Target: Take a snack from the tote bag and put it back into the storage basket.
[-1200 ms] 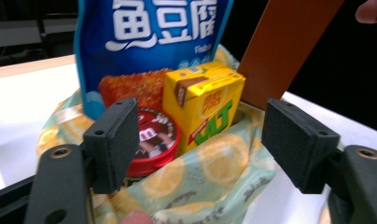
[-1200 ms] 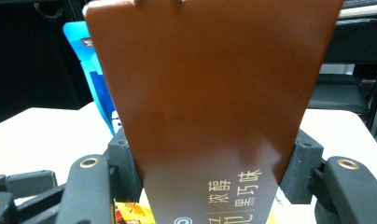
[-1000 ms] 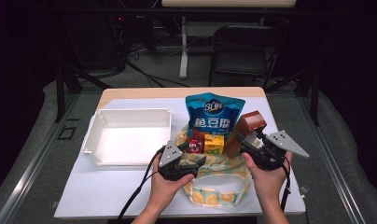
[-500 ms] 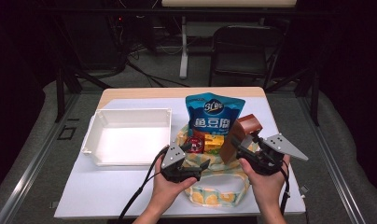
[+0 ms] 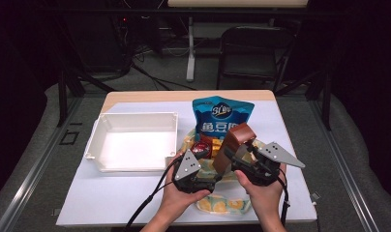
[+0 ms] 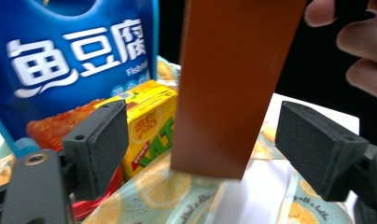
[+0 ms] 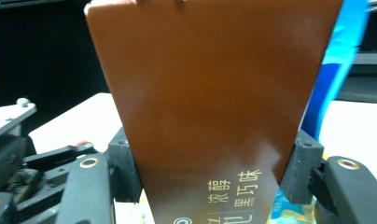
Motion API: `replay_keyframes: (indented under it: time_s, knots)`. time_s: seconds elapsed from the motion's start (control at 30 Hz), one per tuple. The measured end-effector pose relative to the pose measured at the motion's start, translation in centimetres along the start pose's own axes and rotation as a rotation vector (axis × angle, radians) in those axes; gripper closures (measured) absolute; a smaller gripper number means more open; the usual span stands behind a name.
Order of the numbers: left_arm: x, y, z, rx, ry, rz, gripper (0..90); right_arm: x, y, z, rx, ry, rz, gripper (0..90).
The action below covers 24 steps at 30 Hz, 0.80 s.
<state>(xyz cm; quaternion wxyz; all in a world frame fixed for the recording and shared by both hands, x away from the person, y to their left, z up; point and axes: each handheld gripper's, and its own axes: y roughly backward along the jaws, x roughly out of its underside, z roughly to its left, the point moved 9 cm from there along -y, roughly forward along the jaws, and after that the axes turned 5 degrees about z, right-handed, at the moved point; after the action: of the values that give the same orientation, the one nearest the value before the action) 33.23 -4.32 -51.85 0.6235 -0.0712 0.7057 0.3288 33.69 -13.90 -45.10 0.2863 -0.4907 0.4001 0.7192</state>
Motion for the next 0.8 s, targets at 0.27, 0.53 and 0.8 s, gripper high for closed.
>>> replay_keyframes:
  time_s: [0.27,0.53,0.8]
  knots:
    - [0.3,-0.5,-0.3,0.001,-0.002,0.012,21.2,0.4,-0.6,2.0,-0.047,0.0,0.018,37.4]
    - [0.3,-0.5,-0.4,0.008,-0.007,0.015,25.5,0.7,-0.8,3.3,-0.072,-0.004,0.024,37.4]
    - [0.4,-0.3,-0.1,-0.018,-0.012,0.022,40.0,0.9,-1.0,4.1,-0.091,-0.012,0.031,37.2]
